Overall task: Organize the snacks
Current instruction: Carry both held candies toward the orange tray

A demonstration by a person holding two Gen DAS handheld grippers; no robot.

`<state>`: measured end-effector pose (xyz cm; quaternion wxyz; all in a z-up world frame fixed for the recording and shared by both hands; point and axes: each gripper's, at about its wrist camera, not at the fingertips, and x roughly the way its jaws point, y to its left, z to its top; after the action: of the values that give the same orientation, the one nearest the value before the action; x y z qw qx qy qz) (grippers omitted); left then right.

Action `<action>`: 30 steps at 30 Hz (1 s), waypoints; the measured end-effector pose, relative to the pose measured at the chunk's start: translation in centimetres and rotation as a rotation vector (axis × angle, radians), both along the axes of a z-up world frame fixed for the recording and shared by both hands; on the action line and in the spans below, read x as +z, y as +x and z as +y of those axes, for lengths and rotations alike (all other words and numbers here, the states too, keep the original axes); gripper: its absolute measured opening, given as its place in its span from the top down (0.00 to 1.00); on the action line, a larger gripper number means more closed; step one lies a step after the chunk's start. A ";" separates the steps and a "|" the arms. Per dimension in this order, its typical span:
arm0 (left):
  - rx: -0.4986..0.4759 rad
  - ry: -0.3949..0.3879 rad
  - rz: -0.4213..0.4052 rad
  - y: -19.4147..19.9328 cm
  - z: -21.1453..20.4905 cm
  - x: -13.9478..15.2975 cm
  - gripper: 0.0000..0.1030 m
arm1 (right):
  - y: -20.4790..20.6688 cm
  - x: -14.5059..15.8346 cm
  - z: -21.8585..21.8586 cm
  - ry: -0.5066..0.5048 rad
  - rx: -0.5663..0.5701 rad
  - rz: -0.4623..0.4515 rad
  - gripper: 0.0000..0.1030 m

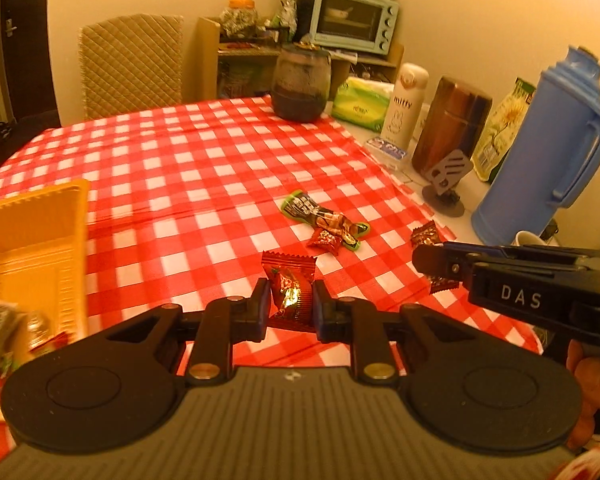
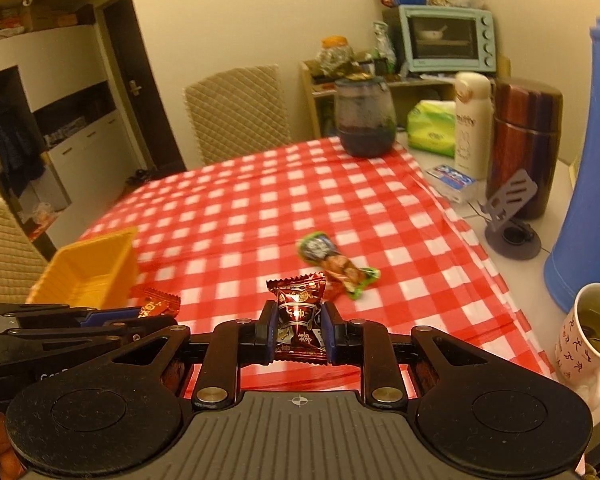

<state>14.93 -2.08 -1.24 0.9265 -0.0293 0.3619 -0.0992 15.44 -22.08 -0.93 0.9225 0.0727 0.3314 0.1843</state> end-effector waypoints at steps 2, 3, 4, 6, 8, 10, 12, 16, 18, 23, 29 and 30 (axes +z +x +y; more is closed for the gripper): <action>0.014 -0.002 -0.007 -1.2 0.7 0.8 0.81 | -1.0 0.8 0.8 0.005 0.015 -0.011 0.77; 0.022 -0.001 -0.008 -1.7 1.0 1.1 0.81 | -1.5 1.2 1.2 0.007 0.023 -0.016 0.77; 0.032 0.002 -0.010 -2.3 1.4 1.5 0.81 | -2.0 1.5 1.6 0.009 0.032 -0.020 0.77; 0.048 0.004 -0.015 -3.5 2.2 2.0 0.81 | -2.9 2.1 2.4 0.015 0.048 -0.028 0.77; 0.067 0.011 -0.021 -4.6 3.0 2.5 0.81 | -3.8 2.5 3.2 0.019 0.065 -0.033 0.77; 0.086 0.012 -0.025 -5.6 3.9 2.9 0.81 | -4.6 2.9 4.1 0.022 0.084 -0.037 0.77; 0.104 0.014 -0.030 -6.5 4.8 3.2 0.81 | -5.4 3.2 5.1 0.024 0.103 -0.040 0.77; 0.137 0.024 -0.033 -8.2 6.4 3.7 0.81 | -6.7 3.6 7.0 0.029 0.139 -0.047 0.77; 0.152 0.030 -0.035 -9.0 7.2 3.8 0.81 | -7.3 3.7 7.9 0.028 0.158 -0.049 0.77; 0.188 0.047 -0.040 -11.1 9.3 4.2 0.81 | -8.5 3.8 9.9 0.022 0.195 -0.056 0.77; 0.244 0.044 -0.037 -13.1 12.2 4.3 0.81 | -9.5 3.6 12.0 0.004 0.231 -0.061 0.77; 0.253 0.042 -0.037 -13.3 12.6 4.3 0.81 | -9.6 3.6 12.3 -0.001 0.236 -0.062 0.77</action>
<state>1.59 10.52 3.08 0.9386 -0.0534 0.3400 0.0254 5.87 -9.77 2.66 0.9042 0.0272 0.3092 0.2936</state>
